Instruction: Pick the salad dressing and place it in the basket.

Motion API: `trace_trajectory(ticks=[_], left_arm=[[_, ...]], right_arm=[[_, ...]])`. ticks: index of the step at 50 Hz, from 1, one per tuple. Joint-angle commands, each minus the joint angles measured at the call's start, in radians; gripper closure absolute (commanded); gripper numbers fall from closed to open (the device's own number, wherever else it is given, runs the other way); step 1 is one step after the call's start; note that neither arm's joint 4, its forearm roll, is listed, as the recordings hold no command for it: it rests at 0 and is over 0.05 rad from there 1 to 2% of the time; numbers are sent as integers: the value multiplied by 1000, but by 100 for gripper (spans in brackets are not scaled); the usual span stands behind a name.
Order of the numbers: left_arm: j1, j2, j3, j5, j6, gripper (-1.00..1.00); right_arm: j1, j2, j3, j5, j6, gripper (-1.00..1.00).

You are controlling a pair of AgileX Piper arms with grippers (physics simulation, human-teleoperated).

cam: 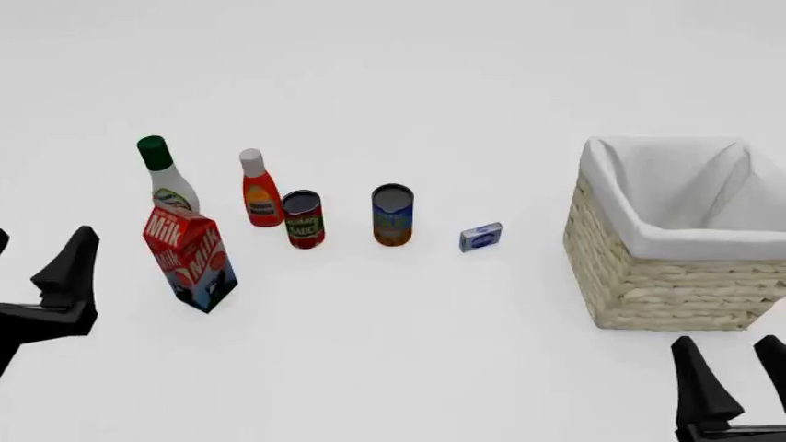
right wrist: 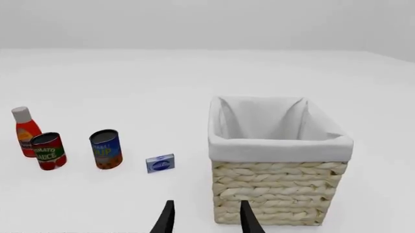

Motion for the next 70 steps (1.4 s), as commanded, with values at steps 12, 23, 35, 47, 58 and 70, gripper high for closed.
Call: trace_trajectory(ticks=[12, 23, 35, 47, 58, 70], left_arm=[[32, 503, -424, -48, 29, -100], [85, 719, -659, 40, 3, -100], [120, 919, -863, 119, 2, -100], [132, 1049, -1017, 199, -37, -100], [128, 1148, -1099, 228, -55, -100], [157, 1273, -1199, 262, -71, -100]], right_arm=[[14, 3, 4, 3, 5, -100], [22, 4, 4, 6, 5, -100], [29, 6, 4, 8, 6, -100], [39, 15, 5, 2, 4, -100], [46, 29, 5, -9, 9, -100], [55, 56, 6, -30, 13, -100]])
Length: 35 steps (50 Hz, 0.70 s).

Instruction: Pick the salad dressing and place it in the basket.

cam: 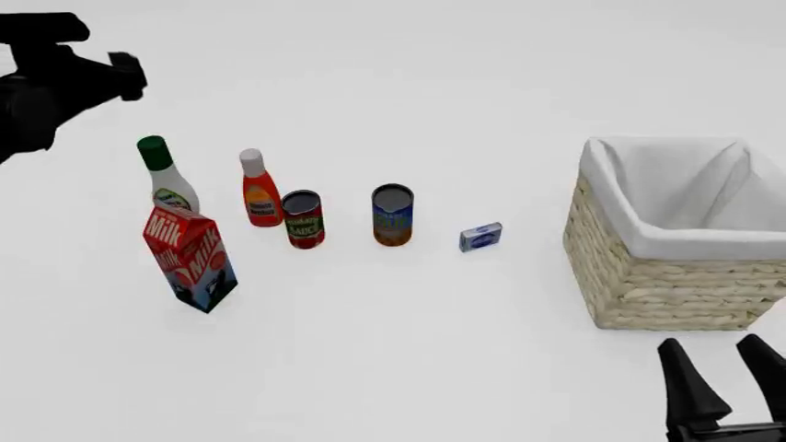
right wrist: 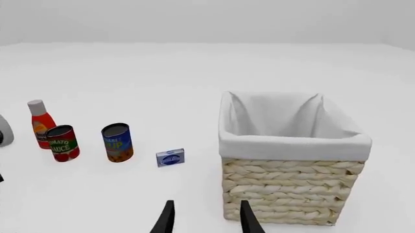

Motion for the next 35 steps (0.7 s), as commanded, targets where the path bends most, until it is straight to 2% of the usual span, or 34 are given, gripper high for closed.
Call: trace_trajectory(ticks=[1, 11, 25, 35], left_arm=[[25, 119, -97, 33, -13, -100], [56, 216, -157, 36, -7, -100], [47, 313, -220, 51, -14, -100], [46, 349, -233, 48, -18, -100]], right_arm=[[6, 24, 0, -17, 3, -100], [12, 76, 0, -60, 6, -100], [13, 127, 0, -104, 5, -100], [17, 150, 0, -122, 3, -100]])
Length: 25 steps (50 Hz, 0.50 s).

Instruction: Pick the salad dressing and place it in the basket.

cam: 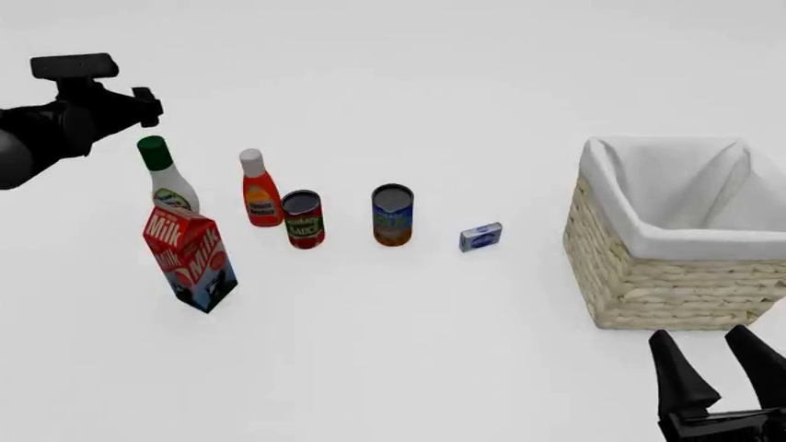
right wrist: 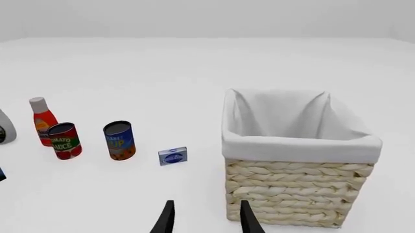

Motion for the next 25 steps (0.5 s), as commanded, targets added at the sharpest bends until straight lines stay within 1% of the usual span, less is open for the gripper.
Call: trace_trajectory(ticks=[1, 12, 25], left_arm=[[3, 59, -32, 4, -7, -100], [16, 92, -23, -12, -10, -100], [3, 119, -17, -21, -19, -100]], right_arm=[[3, 34, 0, -29, -2, -100], [6, 46, 0, -37, -3, -100], [8, 40, 0, -30, -4, -100]])
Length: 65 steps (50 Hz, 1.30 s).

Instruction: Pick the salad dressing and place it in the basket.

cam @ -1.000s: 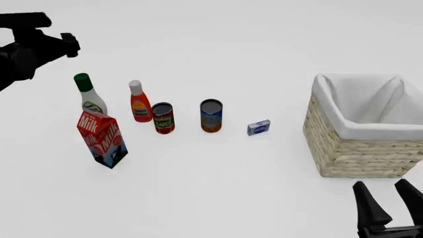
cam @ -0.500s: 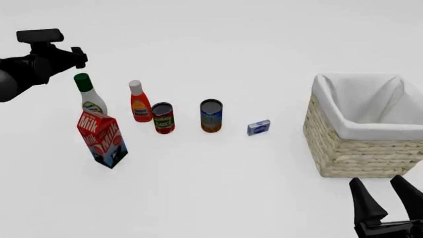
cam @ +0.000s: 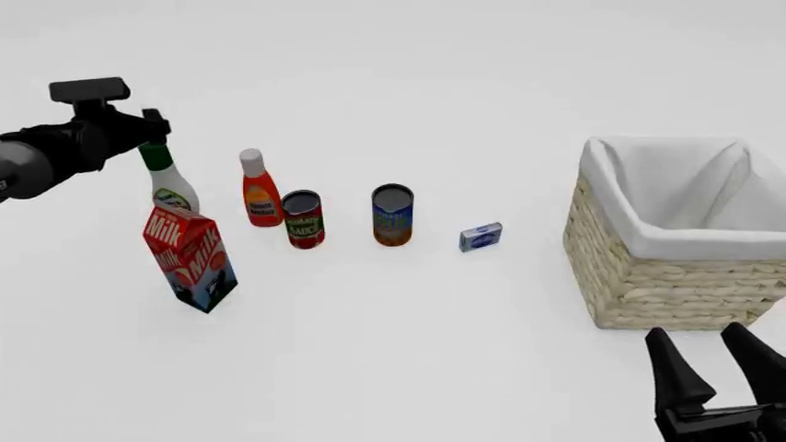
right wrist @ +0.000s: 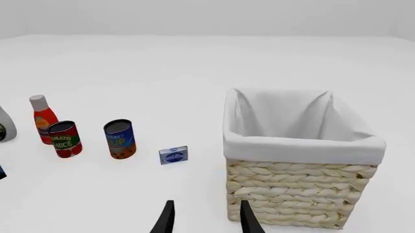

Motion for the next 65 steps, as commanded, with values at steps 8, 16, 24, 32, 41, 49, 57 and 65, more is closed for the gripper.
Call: trace_trajectory(ticks=[8, 16, 24, 32, 41, 49, 57, 65], left_arm=[[-12, 36, 6, -13, -11, -100], [-14, 48, 1, -17, -16, -100], [-15, 56, 3, -21, -17, -100], [-18, 62, 7, -26, -19, -100], [-20, 75, 5, -31, -17, -100], [-20, 78, 2, -29, -16, -100], [-19, 91, -1, -33, -13, -100], [-19, 92, 4, -38, -17, -100]], right_arm=[[1, -5, 0, 9, -1, -100], [4, 11, 0, -6, -3, -100], [8, 17, 0, -11, -1, -100], [8, 20, 0, -12, -2, -100], [7, 26, 0, -18, -4, -100], [7, 29, 0, -21, -6, -100], [8, 31, 0, -20, -4, -100], [8, 37, 0, -24, -8, -100]])
